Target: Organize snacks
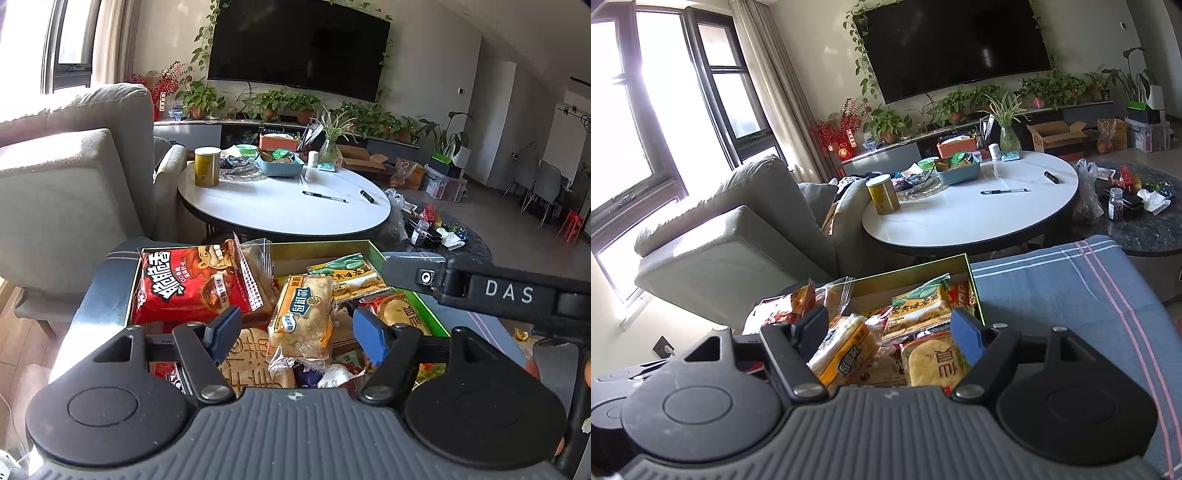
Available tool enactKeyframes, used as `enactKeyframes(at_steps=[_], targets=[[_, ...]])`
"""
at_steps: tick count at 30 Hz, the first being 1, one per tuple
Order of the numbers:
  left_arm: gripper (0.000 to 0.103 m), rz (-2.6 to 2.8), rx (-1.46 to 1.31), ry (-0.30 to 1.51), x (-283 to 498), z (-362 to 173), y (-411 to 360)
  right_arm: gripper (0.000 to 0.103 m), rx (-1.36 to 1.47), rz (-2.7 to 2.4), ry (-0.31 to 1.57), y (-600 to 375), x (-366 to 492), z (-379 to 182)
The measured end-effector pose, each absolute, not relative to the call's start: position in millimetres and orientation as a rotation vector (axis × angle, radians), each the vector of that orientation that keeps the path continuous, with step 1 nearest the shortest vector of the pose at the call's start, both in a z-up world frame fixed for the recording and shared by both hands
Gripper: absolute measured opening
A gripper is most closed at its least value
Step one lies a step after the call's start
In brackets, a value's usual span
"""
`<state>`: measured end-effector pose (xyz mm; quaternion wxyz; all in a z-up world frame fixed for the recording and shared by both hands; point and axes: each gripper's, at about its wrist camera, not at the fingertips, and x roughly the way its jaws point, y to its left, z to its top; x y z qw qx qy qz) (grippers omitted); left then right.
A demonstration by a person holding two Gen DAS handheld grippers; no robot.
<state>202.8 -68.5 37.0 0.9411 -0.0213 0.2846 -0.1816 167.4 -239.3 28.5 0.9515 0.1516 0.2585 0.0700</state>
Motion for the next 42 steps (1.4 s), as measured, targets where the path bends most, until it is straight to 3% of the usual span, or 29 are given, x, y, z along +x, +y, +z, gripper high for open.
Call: enactKeyframes(at_steps=[14,42], targets=[[0.074,-0.364,-0.028,0.483,125,66,-47,0.086,0.299,0.173,0.468,-226,94,53],[0.086,-0.276,-0.045,0.461,14,59,4,0.086,0.225,0.134,0.395,-181,-1,50]])
